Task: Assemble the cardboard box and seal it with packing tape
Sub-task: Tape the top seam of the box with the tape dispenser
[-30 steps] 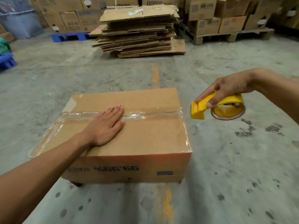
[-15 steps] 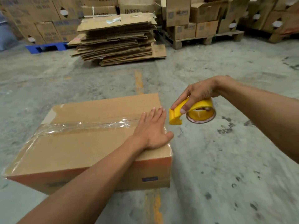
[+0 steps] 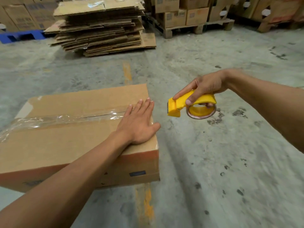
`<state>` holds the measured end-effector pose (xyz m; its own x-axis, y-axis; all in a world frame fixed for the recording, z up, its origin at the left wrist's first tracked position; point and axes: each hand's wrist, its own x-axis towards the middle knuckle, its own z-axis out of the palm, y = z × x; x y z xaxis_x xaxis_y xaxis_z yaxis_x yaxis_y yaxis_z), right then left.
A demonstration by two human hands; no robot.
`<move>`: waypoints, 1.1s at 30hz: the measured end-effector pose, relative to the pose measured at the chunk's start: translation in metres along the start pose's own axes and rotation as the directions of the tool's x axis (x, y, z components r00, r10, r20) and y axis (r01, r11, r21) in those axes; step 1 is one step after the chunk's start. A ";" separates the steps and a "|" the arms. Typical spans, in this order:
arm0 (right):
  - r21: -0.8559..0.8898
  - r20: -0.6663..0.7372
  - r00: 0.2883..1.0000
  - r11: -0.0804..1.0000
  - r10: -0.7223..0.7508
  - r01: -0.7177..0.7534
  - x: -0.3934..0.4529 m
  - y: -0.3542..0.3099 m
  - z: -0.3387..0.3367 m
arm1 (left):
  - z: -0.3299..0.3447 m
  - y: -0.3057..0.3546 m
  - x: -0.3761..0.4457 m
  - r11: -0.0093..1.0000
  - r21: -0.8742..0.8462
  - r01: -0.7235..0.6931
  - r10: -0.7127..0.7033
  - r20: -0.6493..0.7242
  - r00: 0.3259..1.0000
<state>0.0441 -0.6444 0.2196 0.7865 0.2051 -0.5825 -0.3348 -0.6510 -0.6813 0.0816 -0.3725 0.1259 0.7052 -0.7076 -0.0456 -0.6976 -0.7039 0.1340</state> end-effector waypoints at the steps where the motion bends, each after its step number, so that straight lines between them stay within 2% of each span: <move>1: -0.052 -0.015 1.000 0.999 0.008 -0.009 0.005 -0.005 0.004 | 0.001 0.000 0.000 1.000 0.008 0.003 -0.003 -0.005 1.000; 6: -0.320 -0.084 0.996 0.946 0.015 -0.041 0.047 -0.037 0.031 | 0.002 -0.001 0.002 0.999 0.034 0.007 -0.007 0.005 1.000; 7: -0.423 -0.086 0.995 0.902 0.060 -0.090 0.059 -0.042 0.034 | 0.001 -0.001 0.002 0.999 0.035 0.008 -0.008 0.000 1.000; 9: -0.718 -0.155 0.962 0.643 0.226 -0.266 0.069 -0.038 0.047 | 0.001 -0.001 -0.001 0.999 0.036 0.004 -0.004 0.000 1.000; 10: -0.797 -0.171 0.935 0.515 0.310 -0.317 0.070 -0.025 0.058 | 0.001 0.000 -0.004 0.999 0.039 -0.001 0.000 0.013 1.000; 11: -0.796 -0.137 0.909 0.502 0.394 -0.338 0.075 -0.002 0.071 | 0.003 0.001 -0.007 0.999 0.048 -0.012 0.011 0.021 1.000; 14: -0.756 -0.004 0.909 0.593 0.417 -0.276 0.077 0.037 0.107 | 0.002 -0.001 -0.003 0.999 0.048 -0.011 0.011 -0.010 1.000; 17: -0.709 -0.045 0.929 0.643 0.367 -0.289 0.077 0.042 0.123 | -0.001 0.002 -0.003 0.997 0.048 -0.054 0.054 0.012 0.998; 20: -0.726 -0.112 0.931 0.611 0.349 -0.316 0.076 0.028 0.118 | -0.017 -0.006 -0.002 0.977 0.141 -0.158 0.153 0.049 0.987; 24: -0.733 -0.147 0.928 0.593 0.341 -0.334 0.073 0.009 0.112 | -0.033 -0.022 0.017 0.835 0.392 -0.386 0.407 0.031 0.913; 28: -0.735 -0.183 0.922 0.576 0.341 -0.359 0.058 -0.004 0.107 | -0.027 -0.024 0.039 0.754 0.389 -0.528 0.554 0.053 0.831; 33: -0.583 -0.270 0.893 0.677 0.360 -0.449 0.030 0.001 0.107 | -0.024 -0.023 0.056 0.666 0.411 -0.623 0.651 0.087 0.754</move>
<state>0.0119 -0.5605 0.1536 0.7218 -0.2488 -0.6458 -0.2774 -0.9589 0.0593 0.1404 -0.3942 0.1445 0.0666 -0.9972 -0.0337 -0.9557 -0.0541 -0.2892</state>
